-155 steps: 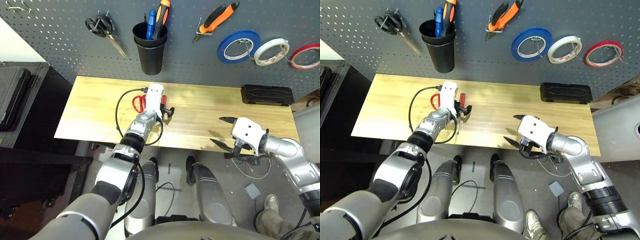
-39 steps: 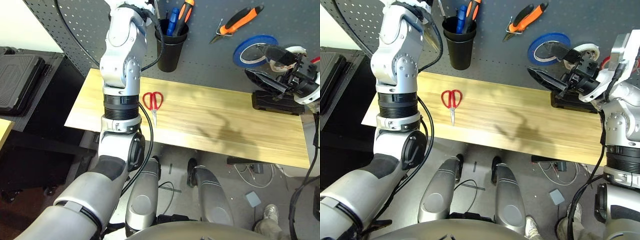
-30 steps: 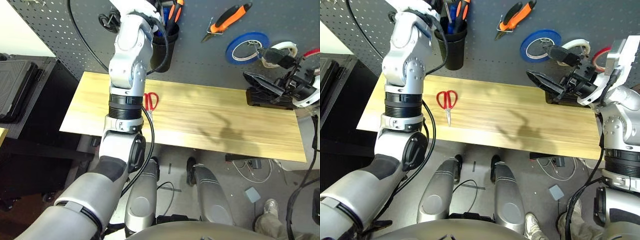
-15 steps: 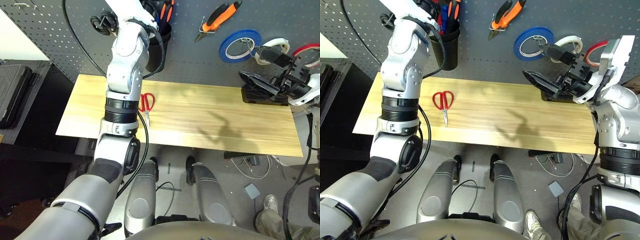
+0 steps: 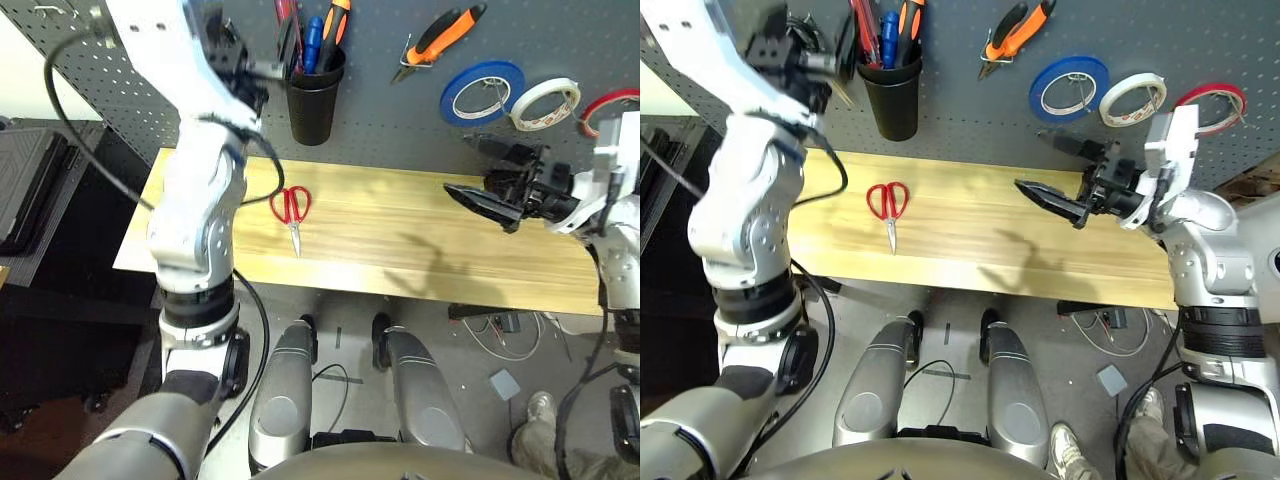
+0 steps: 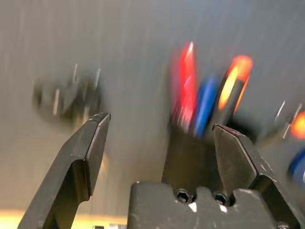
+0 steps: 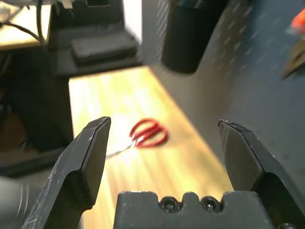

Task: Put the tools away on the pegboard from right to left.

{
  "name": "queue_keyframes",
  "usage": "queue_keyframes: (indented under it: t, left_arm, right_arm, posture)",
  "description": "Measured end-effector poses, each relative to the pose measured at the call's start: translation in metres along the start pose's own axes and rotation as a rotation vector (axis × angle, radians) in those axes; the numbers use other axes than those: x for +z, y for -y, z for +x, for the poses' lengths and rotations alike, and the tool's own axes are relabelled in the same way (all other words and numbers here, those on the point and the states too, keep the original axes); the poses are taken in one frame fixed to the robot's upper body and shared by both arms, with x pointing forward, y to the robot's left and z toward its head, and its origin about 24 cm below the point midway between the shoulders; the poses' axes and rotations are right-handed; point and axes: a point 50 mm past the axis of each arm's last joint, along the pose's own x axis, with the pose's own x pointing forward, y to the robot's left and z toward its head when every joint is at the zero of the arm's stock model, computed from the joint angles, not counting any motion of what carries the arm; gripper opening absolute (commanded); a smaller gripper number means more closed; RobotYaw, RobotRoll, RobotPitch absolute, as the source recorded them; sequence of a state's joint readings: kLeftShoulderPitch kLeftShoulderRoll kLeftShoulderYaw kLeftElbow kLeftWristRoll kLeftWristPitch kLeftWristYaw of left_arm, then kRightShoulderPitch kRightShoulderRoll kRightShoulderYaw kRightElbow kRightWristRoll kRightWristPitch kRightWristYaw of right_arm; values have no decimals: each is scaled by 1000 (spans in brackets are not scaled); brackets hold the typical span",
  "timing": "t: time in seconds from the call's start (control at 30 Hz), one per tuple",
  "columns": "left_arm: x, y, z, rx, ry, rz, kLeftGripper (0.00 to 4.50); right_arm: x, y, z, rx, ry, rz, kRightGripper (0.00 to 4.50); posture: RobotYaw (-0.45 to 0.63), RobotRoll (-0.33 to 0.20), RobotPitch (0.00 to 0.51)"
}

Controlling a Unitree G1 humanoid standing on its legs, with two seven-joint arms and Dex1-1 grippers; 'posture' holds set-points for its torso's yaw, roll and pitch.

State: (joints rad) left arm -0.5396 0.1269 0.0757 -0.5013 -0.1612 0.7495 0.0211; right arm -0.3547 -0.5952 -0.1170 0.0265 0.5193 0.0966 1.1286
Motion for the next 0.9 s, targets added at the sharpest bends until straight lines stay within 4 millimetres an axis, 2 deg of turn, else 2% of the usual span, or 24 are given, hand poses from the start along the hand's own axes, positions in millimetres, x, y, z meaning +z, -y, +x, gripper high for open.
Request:
queue_keyframes:
  t: [0.07,0.23,0.43,0.6,0.9]
  left_arm:
    - [-13,-1,-6,16,-50,-3,4473]
    - [-64,-2,-24,68,-273,-40,4473]
    - [-92,-4,-24,92,-410,-29,4473]
    - [-128,-11,-24,122,-546,-8,4473]
    - [-182,-23,-31,142,-667,33,4473]
  right_arm:
    - [-6,-3,4,4,-26,-12,4500]
    - [-34,-15,15,-22,-139,-14,4500]
    - [-54,-19,24,-78,-235,-33,4500]
    - [-72,-24,34,-116,-306,-40,4500]
    - [-83,-33,58,-143,-357,-68,4500]
  posture:
    - [209,0,324]
    - [209,0,332]
    - [203,0,348]
    - [200,0,358]
    - [201,0,362]
